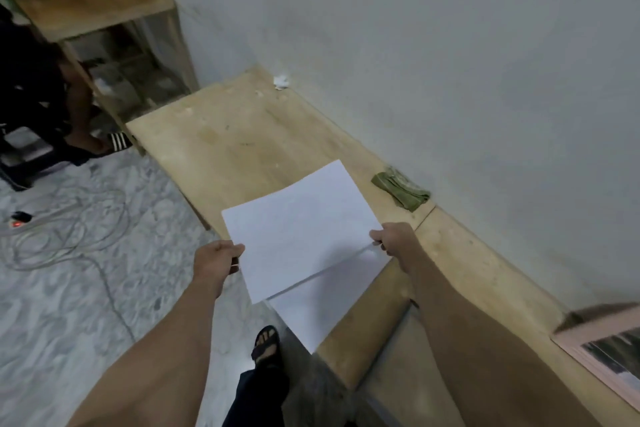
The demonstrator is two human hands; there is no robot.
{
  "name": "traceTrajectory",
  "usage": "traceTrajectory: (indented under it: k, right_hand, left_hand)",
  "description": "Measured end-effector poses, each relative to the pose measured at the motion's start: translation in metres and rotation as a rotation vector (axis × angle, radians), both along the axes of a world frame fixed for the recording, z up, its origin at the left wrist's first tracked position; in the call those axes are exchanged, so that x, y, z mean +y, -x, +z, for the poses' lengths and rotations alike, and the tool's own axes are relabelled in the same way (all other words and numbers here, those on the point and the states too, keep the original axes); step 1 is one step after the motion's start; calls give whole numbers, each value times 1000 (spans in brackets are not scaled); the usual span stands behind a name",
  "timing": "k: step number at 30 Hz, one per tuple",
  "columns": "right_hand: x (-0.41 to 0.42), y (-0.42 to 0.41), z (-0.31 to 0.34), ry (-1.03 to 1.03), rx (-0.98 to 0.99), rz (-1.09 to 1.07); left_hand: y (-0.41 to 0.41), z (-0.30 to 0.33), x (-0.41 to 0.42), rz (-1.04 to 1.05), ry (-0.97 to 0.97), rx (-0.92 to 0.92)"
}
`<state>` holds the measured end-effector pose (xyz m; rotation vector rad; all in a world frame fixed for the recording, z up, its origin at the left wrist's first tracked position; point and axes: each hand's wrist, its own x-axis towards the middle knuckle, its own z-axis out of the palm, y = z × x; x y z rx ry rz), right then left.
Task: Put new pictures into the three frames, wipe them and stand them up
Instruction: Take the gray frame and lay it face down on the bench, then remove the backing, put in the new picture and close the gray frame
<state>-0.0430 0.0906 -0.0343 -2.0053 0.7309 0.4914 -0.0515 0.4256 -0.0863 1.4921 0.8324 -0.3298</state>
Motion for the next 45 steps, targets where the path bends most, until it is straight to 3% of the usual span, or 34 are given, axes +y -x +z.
traceTrajectory:
  k: [6,16,22,34,40,45]
  right_hand:
    - [68,-130,-27,200,-46,147]
    - [95,-200,-65,276,-10,223]
    - [81,-187,-71,316,1,194]
    - [13,-99,-86,403,235,447]
    - [10,-77,-94,421,176,467]
    - [8,-69,-91,378,185,421]
  left_hand:
    - [-76,-25,47,62,-88,48]
    - [-119,-41,66,-54,-269,118]
    - [-91,-36,55,-46,-358,194]
    - [28,-30,-6,-308,-55,362]
    - [47,-36,-32,-137,-145,241]
    - [55,-36,-38,-92,-103,229]
